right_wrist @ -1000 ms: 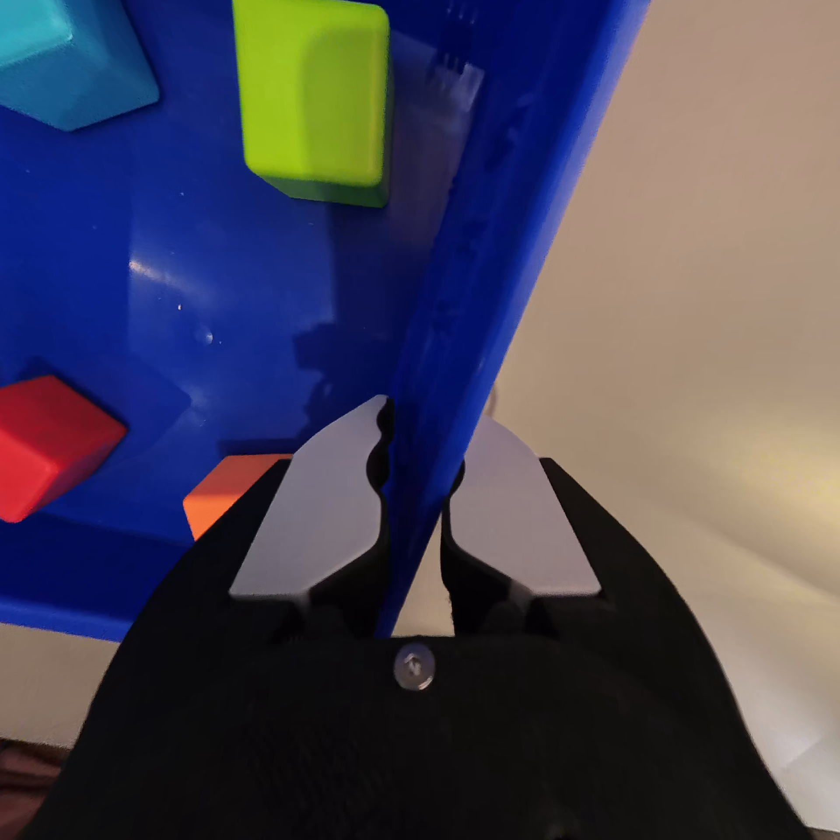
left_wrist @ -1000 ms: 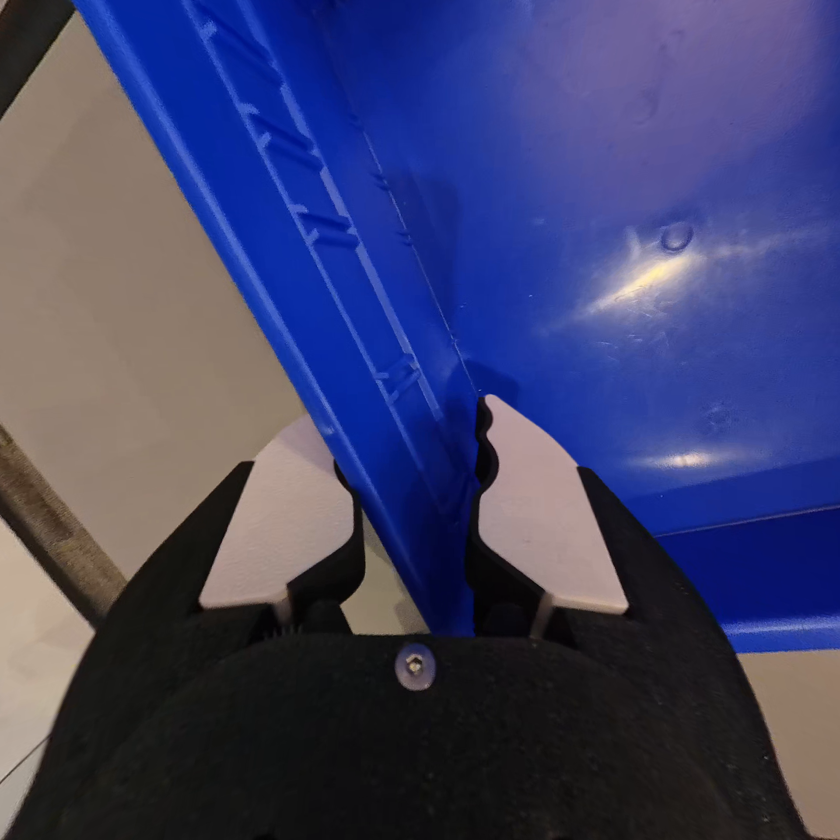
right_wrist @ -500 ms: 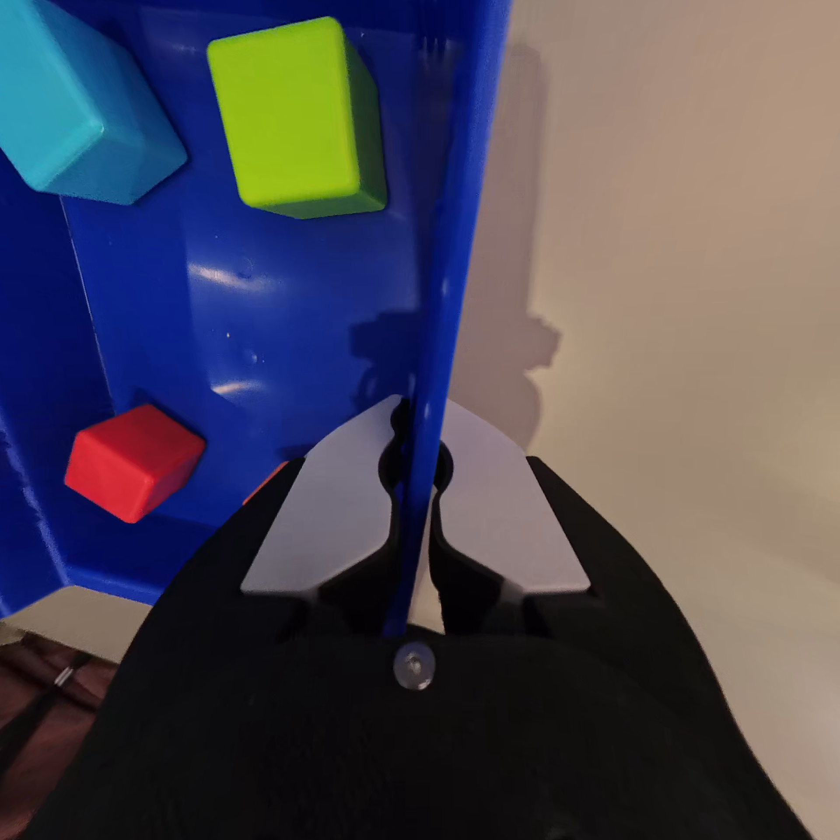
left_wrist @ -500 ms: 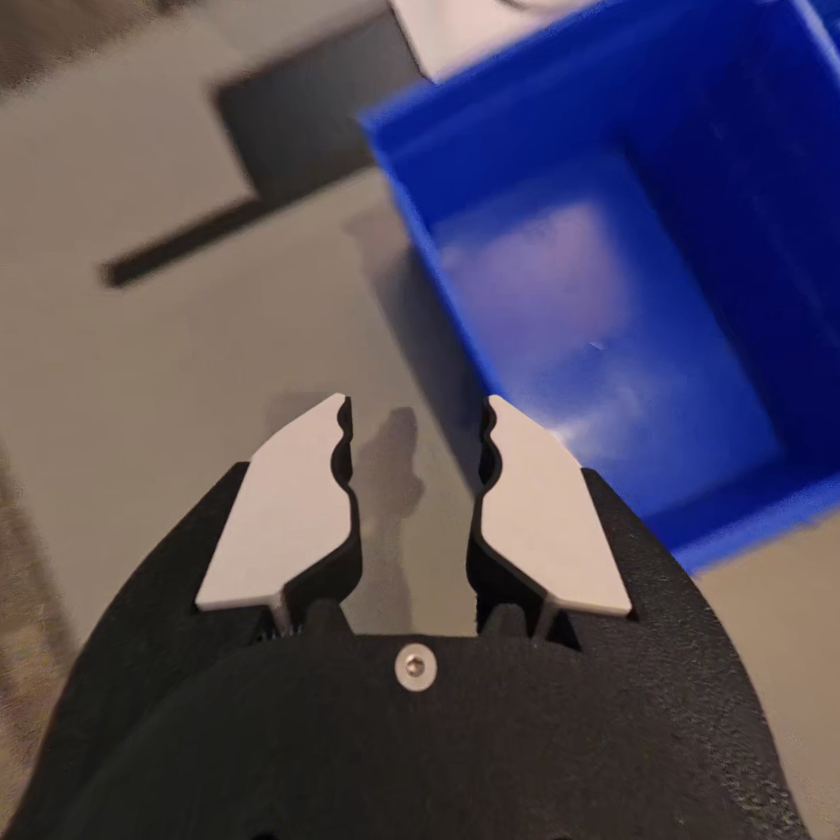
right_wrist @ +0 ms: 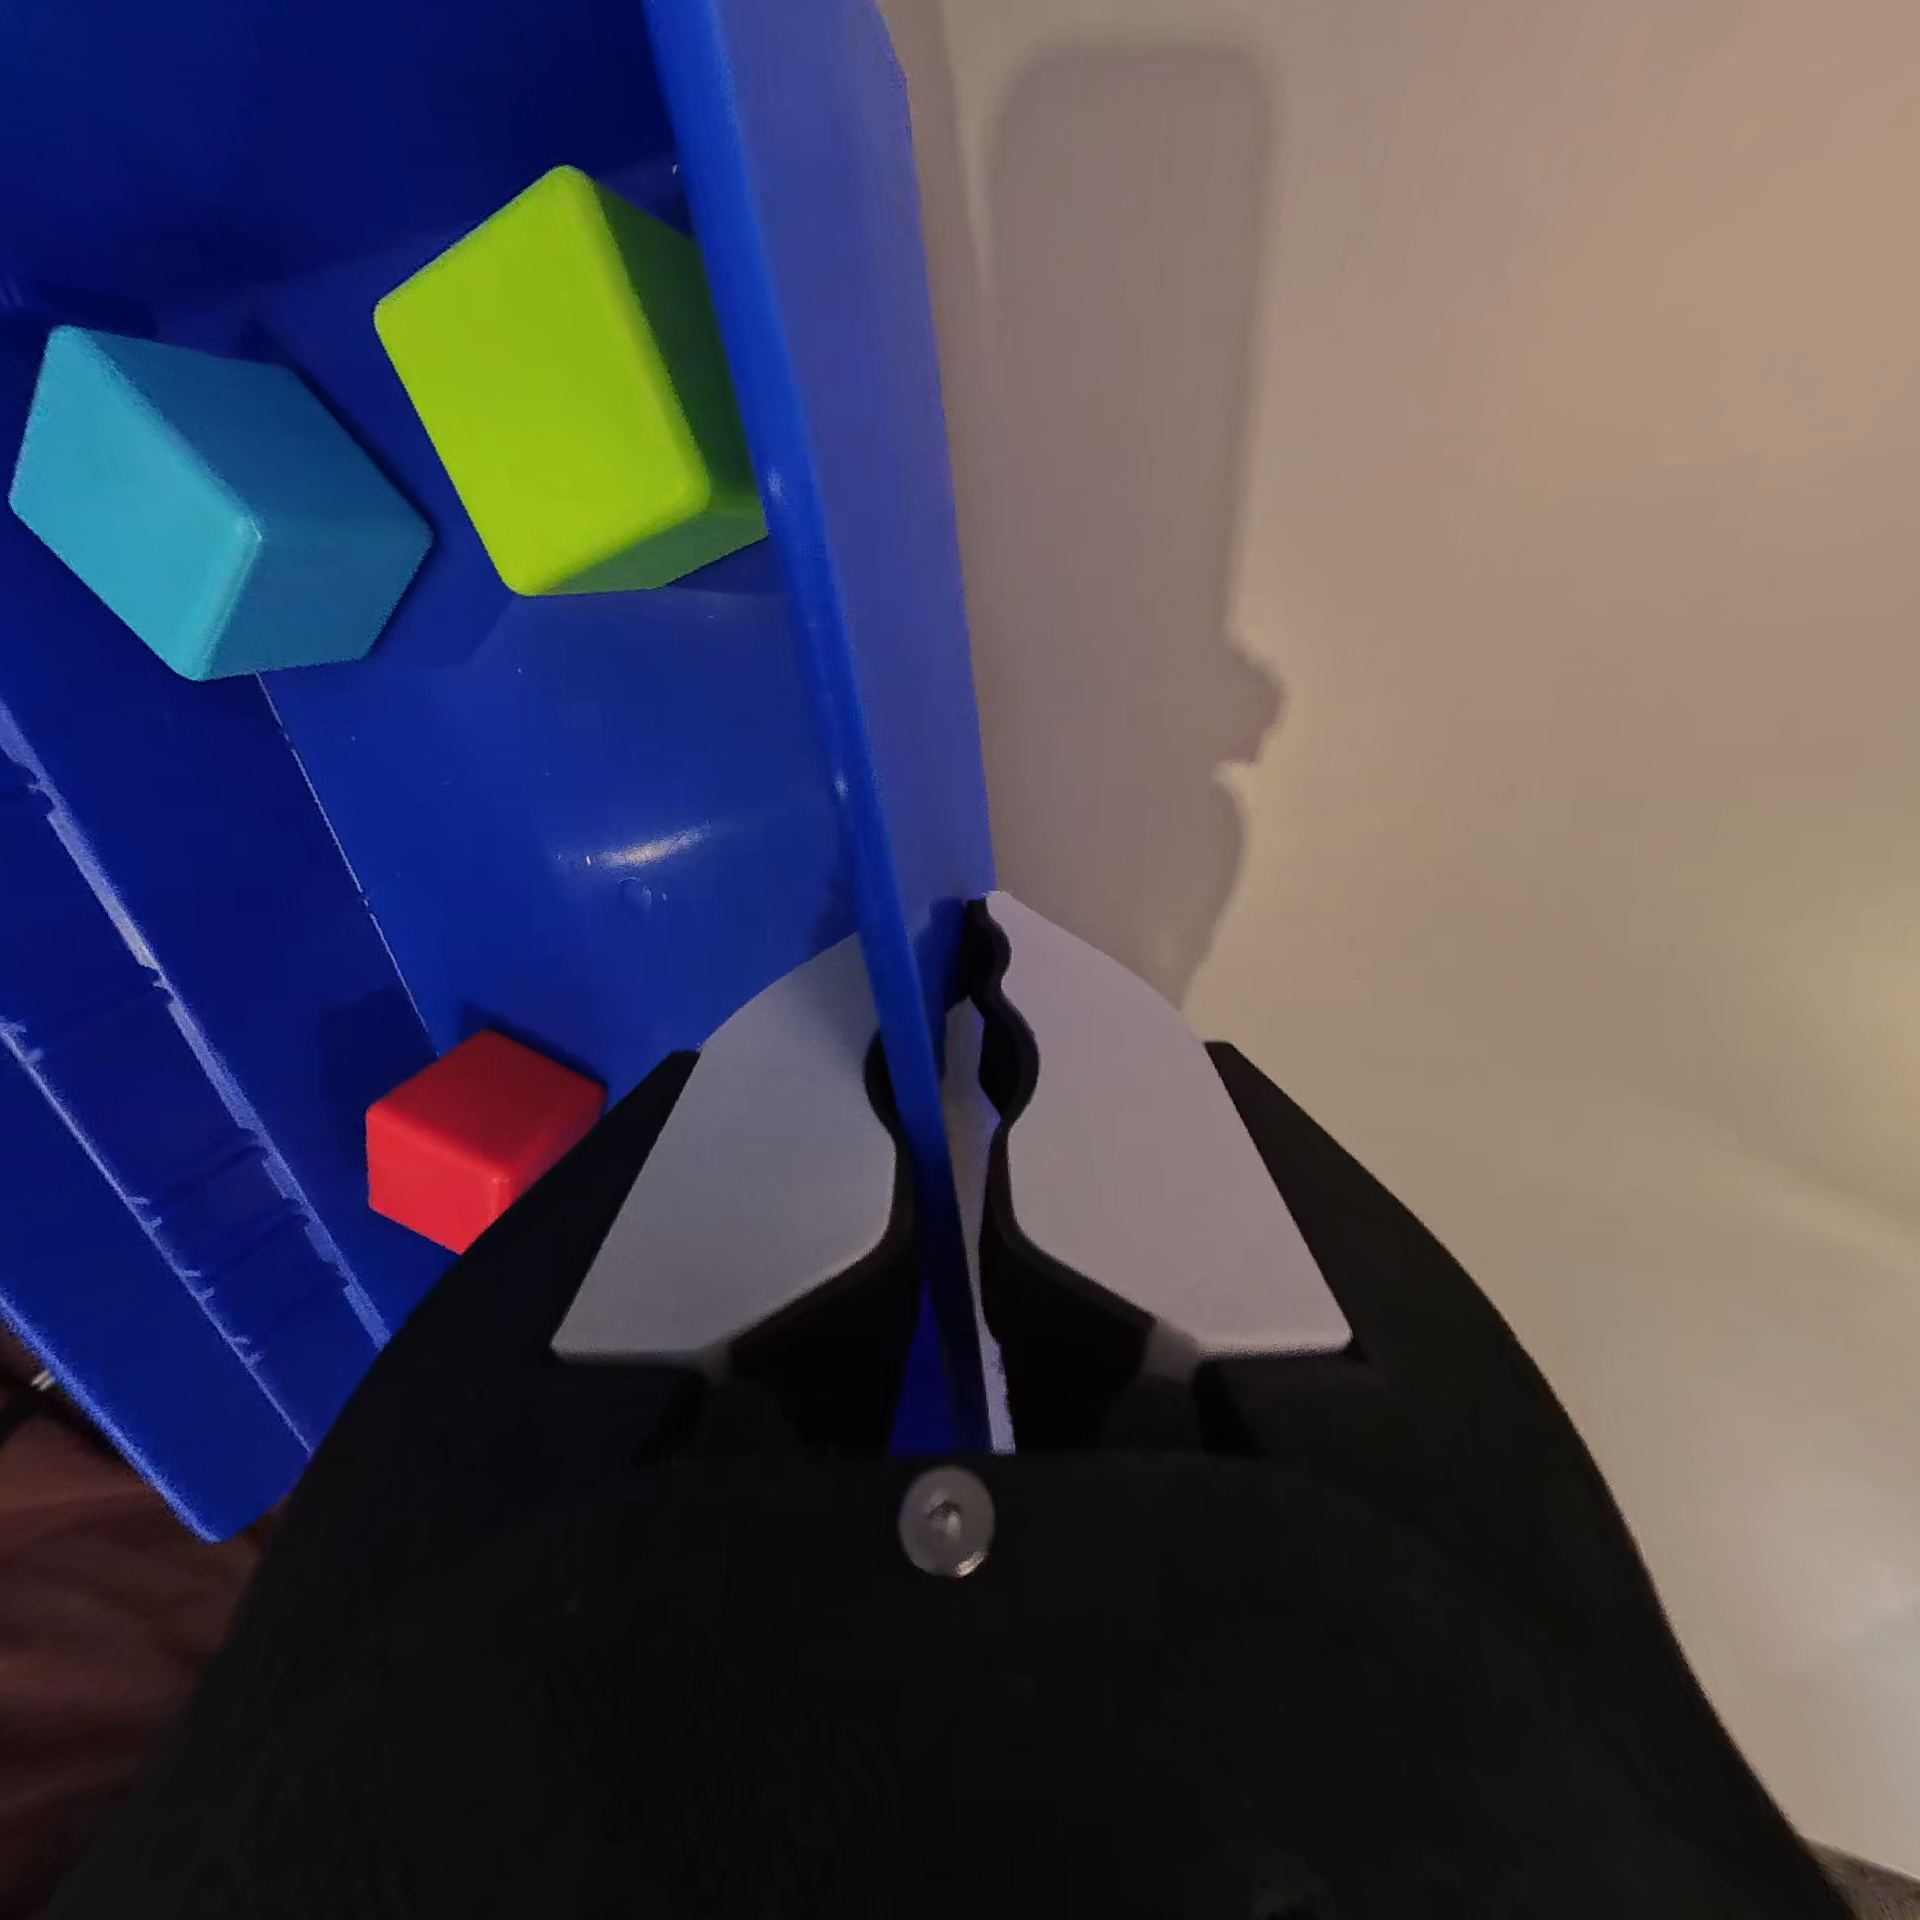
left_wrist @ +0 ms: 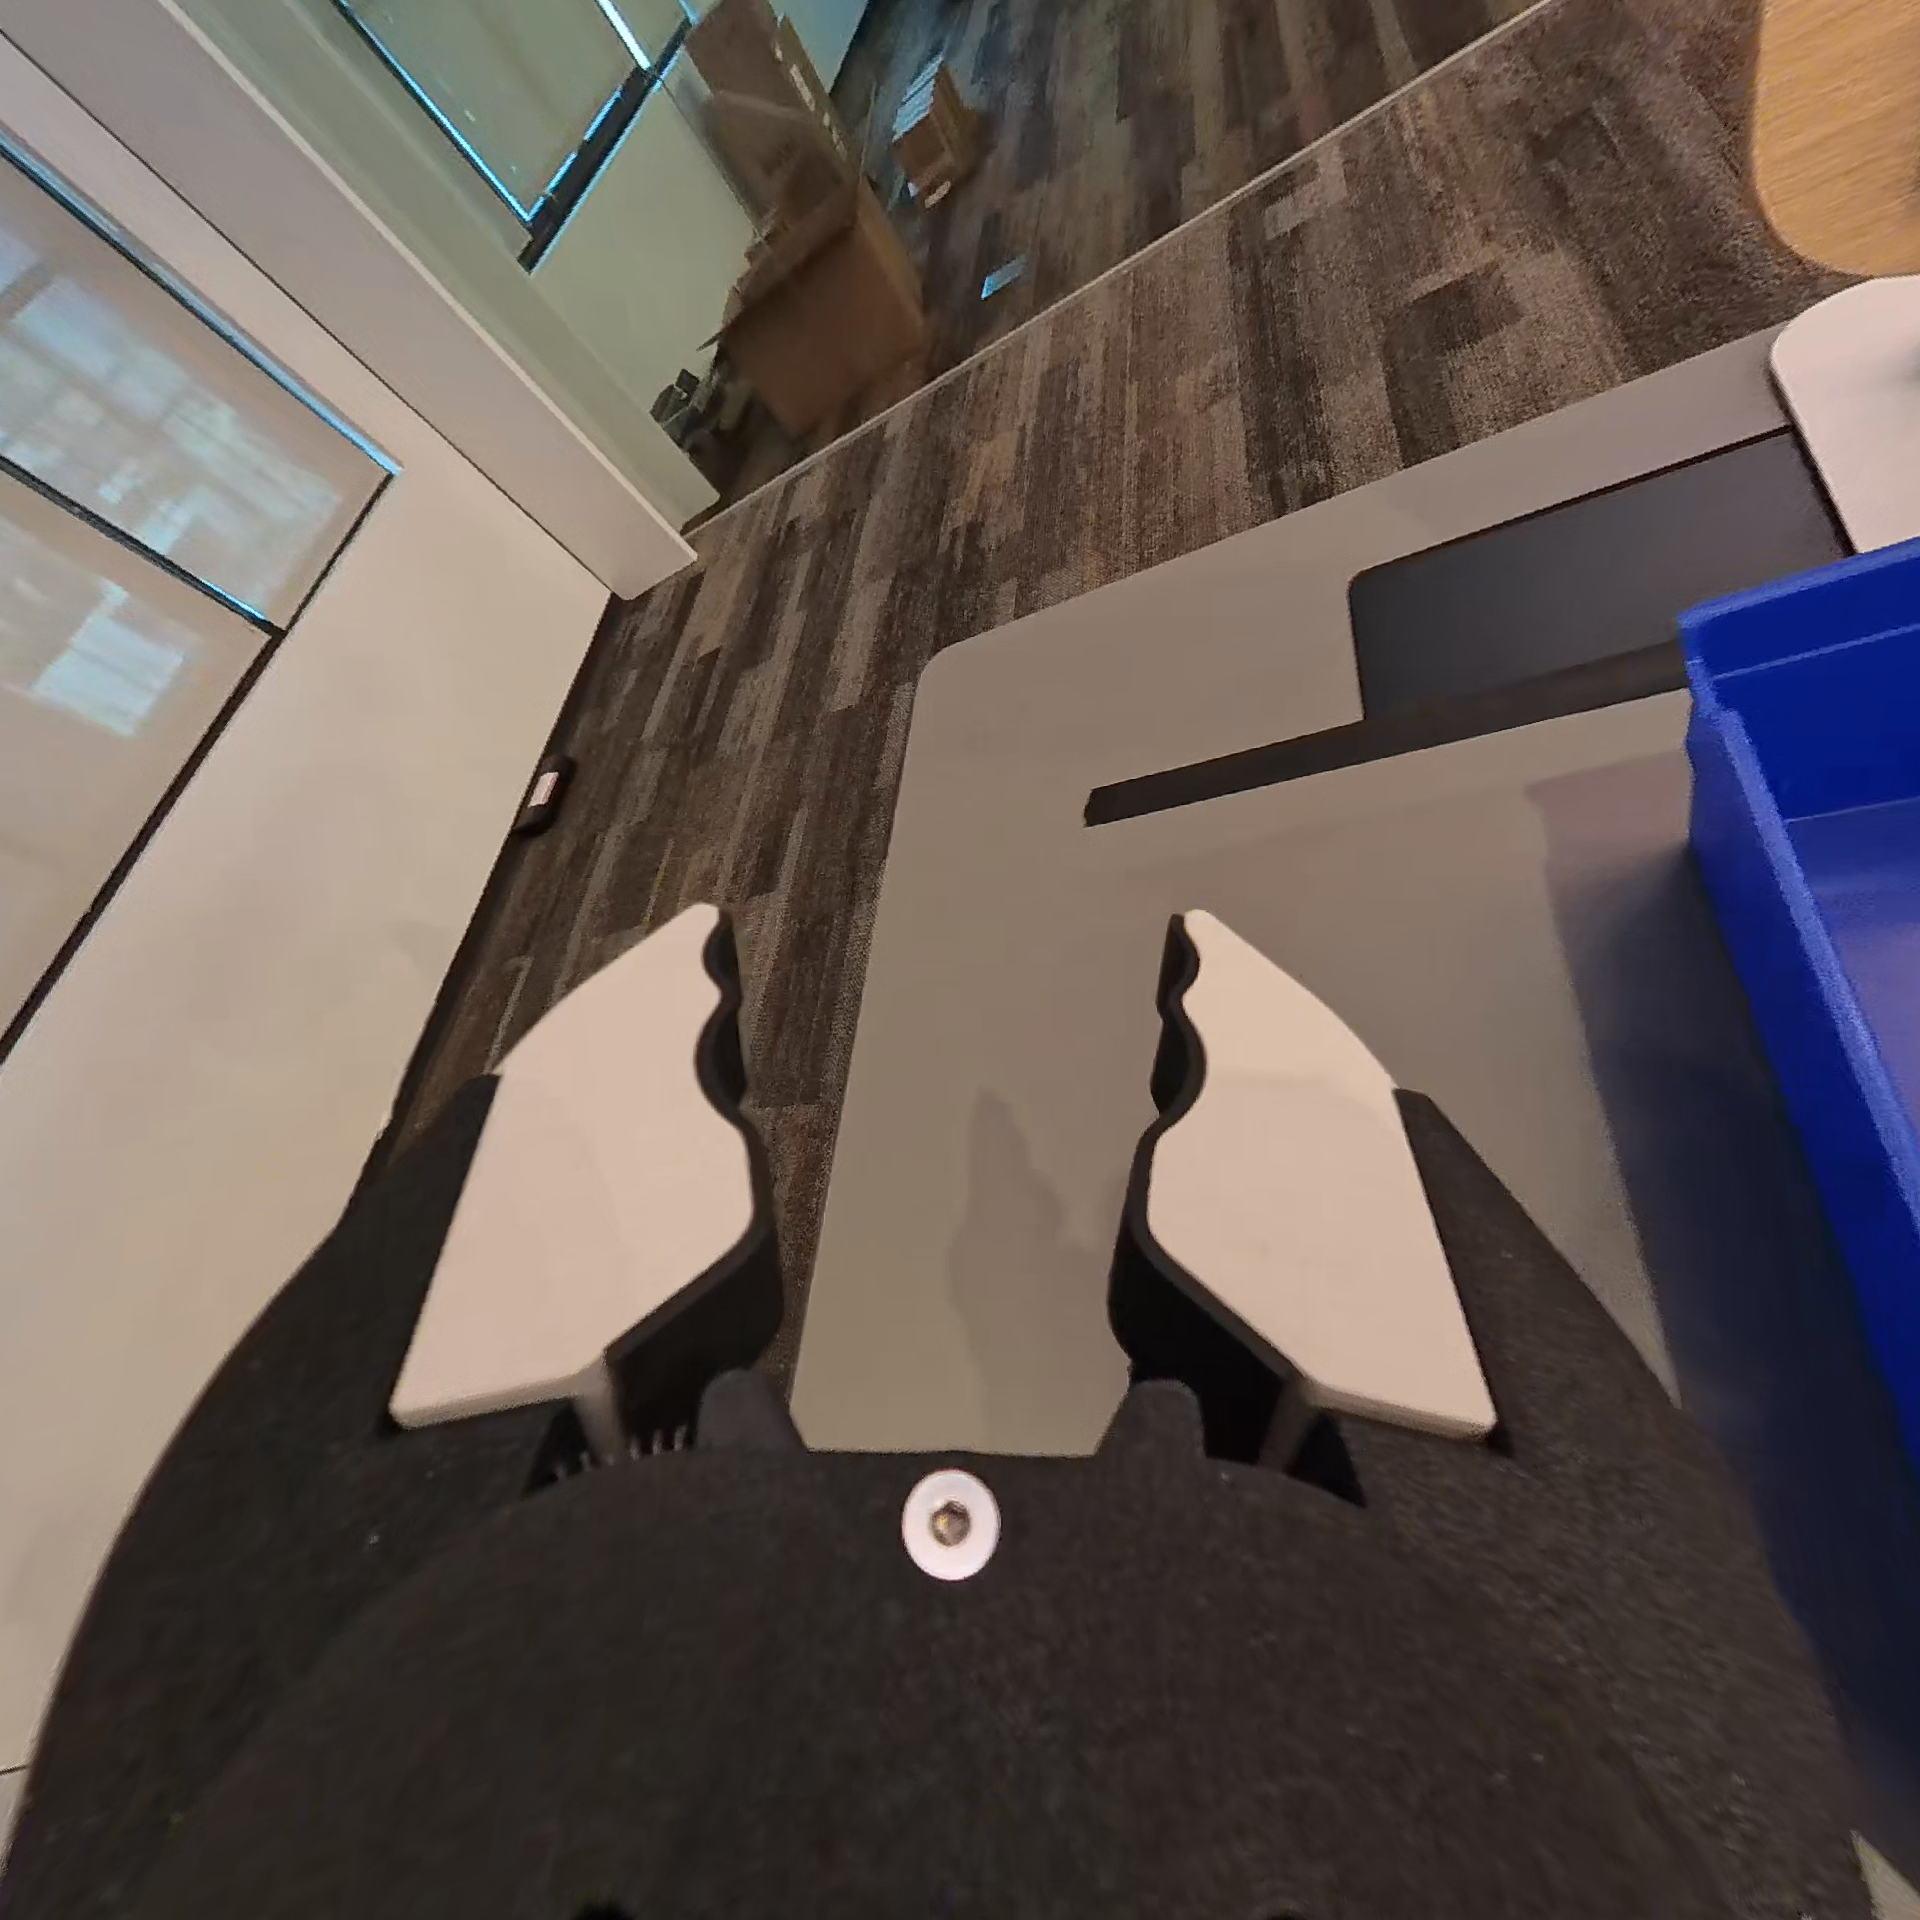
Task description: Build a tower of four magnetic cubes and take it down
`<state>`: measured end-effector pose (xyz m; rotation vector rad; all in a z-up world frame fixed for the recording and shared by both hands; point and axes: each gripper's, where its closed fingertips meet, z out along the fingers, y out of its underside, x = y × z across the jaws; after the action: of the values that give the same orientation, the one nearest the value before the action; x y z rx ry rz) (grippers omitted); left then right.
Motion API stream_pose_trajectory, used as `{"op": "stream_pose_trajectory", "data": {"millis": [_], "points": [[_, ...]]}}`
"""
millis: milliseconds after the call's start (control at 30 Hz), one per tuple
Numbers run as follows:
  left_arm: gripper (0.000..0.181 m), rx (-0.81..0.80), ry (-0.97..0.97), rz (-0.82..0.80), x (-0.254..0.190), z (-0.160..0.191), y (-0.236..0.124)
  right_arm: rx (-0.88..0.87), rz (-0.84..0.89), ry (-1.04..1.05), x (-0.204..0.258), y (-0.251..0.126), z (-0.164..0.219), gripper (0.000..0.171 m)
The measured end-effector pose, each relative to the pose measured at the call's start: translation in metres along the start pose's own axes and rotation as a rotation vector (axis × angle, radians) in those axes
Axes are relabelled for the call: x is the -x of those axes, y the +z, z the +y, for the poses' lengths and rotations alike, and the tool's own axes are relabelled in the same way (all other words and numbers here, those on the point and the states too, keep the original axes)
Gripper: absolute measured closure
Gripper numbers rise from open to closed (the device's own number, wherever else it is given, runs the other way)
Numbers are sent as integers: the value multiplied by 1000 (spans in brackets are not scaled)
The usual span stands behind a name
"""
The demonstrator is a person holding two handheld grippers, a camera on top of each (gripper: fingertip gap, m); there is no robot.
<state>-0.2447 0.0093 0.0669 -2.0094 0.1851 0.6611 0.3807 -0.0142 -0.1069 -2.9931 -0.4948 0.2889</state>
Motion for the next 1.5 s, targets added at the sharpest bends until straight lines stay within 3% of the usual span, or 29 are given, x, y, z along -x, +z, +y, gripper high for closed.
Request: {"op": "stream_pose_trajectory", "data": {"millis": [300, 533, 600, 700, 967, 1267, 1500], "points": [[104, -5, -58, 49, 18, 7, -7, 20, 50, -43, 29, -90, -17, 164], [106, 76, -141, 56, 56, 39, -15, 20, 30, -219, 141, -133, -82, 164], [113, 126, -237, 116, 60, 55, -20, 19, -13, -287, 186, -128, -104, 164], [106, 174, -361, 178, 68, 71, -30, 26, -78, -385, 253, -113, -133, 163], [105, 9, -533, 71, 117, 64, -74, 67, -184, -549, 409, -64, -190, 162], [106, -106, -583, 36, 138, 58, -115, 9, -155, -644, 524, -14, -243, 161], [116, -254, -571, 49, 135, 33, -145, 66, -158, -675, 580, 37, -248, 162]]}}
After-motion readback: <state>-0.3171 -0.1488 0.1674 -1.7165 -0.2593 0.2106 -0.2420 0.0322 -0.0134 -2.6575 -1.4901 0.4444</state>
